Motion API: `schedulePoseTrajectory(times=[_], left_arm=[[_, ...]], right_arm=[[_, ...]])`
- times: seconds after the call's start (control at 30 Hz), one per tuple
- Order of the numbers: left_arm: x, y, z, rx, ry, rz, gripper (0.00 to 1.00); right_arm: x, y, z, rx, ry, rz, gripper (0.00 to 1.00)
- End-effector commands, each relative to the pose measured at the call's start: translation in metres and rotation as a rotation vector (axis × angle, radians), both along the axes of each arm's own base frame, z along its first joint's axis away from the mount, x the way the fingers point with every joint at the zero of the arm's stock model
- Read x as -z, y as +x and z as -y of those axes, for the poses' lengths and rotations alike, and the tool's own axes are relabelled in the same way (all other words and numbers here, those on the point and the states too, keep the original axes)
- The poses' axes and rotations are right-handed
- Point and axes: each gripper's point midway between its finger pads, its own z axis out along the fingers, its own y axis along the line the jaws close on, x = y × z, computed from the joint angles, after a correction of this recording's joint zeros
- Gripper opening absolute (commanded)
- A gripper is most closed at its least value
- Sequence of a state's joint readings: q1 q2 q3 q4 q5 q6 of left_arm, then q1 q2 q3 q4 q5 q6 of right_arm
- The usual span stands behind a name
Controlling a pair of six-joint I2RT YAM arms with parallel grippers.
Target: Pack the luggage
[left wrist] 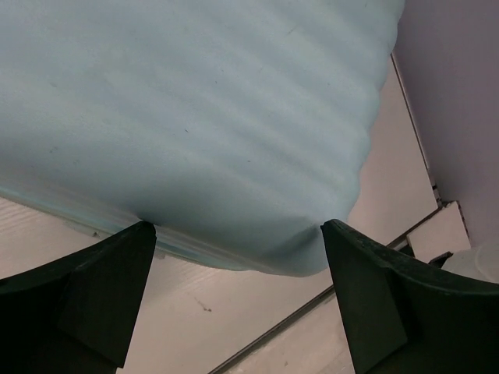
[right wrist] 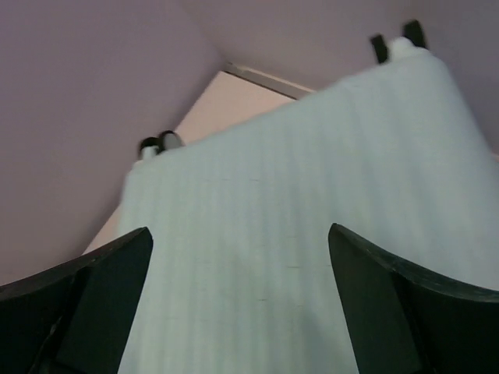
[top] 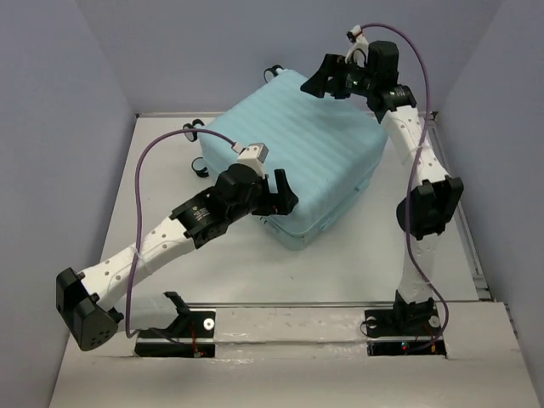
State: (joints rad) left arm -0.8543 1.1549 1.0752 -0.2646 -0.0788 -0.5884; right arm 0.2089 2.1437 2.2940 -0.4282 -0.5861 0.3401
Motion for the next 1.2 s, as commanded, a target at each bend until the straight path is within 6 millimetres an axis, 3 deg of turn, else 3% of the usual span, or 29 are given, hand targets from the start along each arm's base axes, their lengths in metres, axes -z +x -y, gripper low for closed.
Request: schedulePoseTrajectory(times=[0.0, 0.03, 0.07, 0.13, 0.17, 0.2, 0.23, 0.27, 0.3, 0.33, 0.4, 0.43, 0.47, 0.5, 0.53, 0.57, 0.6, 0.7, 0.73, 0.83, 0.93, 0.97, 1.17], left_arm=[[-0.116, 0.030, 0.031, 0.024, -0.277, 0.292, 0.99], [-0.120, 0.030, 0.029, 0.015, -0.281, 0.299, 0.99], [-0.120, 0.031, 0.027, 0.006, -0.279, 0.300, 0.99], [-0.119, 0.033, 0.025, -0.004, -0.272, 0.301, 0.99], [-0.117, 0.035, 0.023, -0.017, -0.267, 0.301, 0.99], [-0.112, 0.036, 0.022, -0.018, -0.257, 0.294, 0.99], [-0.109, 0.036, 0.021, -0.019, -0.253, 0.291, 0.99], [-0.104, 0.036, 0.020, -0.022, -0.246, 0.286, 0.99], [-0.104, 0.036, 0.015, -0.035, -0.248, 0.290, 0.99], [-0.098, 0.034, 0.012, -0.036, -0.240, 0.285, 0.99], [-0.090, 0.031, 0.006, -0.040, -0.224, 0.278, 0.99], [-0.078, 0.030, 0.003, -0.043, -0.203, 0.263, 0.99], [-0.078, 0.026, -0.004, -0.050, -0.202, 0.269, 0.99], [-0.062, 0.022, -0.008, -0.047, -0.180, 0.248, 0.99], [-0.068, 0.020, -0.010, -0.045, -0.192, 0.257, 0.99], [-0.056, 0.013, -0.016, -0.044, -0.187, 0.240, 0.98], [-0.037, 0.009, -0.019, -0.044, -0.168, 0.210, 0.98], [-0.025, -0.007, -0.022, -0.023, -0.208, 0.170, 0.96], [-0.010, -0.011, -0.024, -0.018, -0.202, 0.147, 0.96], [0.006, -0.024, -0.021, 0.022, -0.223, 0.108, 0.94], [0.016, -0.031, -0.009, 0.072, -0.226, 0.085, 0.93], [0.022, -0.030, -0.005, 0.079, -0.214, 0.074, 0.93], [0.018, -0.018, 0.012, 0.097, -0.208, 0.099, 0.92]], right_arm=[[-0.167, -0.146, -0.036, -0.295, 0.096, 0.339, 1.00], [-0.156, -0.150, -0.035, -0.300, 0.085, 0.324, 0.97], [-0.173, -0.165, -0.031, -0.309, 0.084, 0.372, 0.94], [-0.178, -0.194, -0.020, -0.296, 0.078, 0.415, 0.82], [-0.182, -0.209, -0.020, -0.301, 0.085, 0.452, 0.71], [-0.168, -0.236, -0.014, -0.284, 0.089, 0.431, 0.41], [-0.159, -0.250, -0.011, -0.266, 0.097, 0.423, 0.24], [-0.146, -0.264, -0.009, -0.251, 0.109, 0.419, 0.12], [-0.143, -0.279, -0.009, -0.244, 0.140, 0.470, 0.07], [-0.092, -0.308, -0.010, -0.238, 0.165, 0.390, 0.07], [-0.054, -0.322, -0.006, -0.175, 0.210, 0.345, 0.07], [0.011, -0.330, -0.009, -0.172, 0.183, 0.224, 0.07], [0.013, -0.348, -0.001, -0.165, 0.215, 0.257, 0.07], [0.031, -0.351, 0.002, -0.134, 0.233, 0.216, 0.07], [0.047, -0.358, 0.002, -0.142, 0.234, 0.191, 0.07], [0.073, -0.365, 0.000, -0.158, 0.217, 0.147, 0.07], [0.081, -0.368, 0.002, -0.144, 0.210, 0.128, 0.07], [0.110, -0.370, -0.002, -0.135, 0.150, 0.065, 0.09], [0.123, -0.365, -0.002, -0.110, 0.110, 0.044, 0.19], [0.147, -0.363, -0.002, -0.081, 0.052, 0.004, 0.46], [0.162, -0.357, 0.001, -0.037, 0.009, 0.001, 0.60], [0.165, -0.356, 0.000, -0.035, -0.001, -0.004, 0.62], [0.188, -0.343, -0.011, -0.001, -0.061, -0.011, 0.63]])
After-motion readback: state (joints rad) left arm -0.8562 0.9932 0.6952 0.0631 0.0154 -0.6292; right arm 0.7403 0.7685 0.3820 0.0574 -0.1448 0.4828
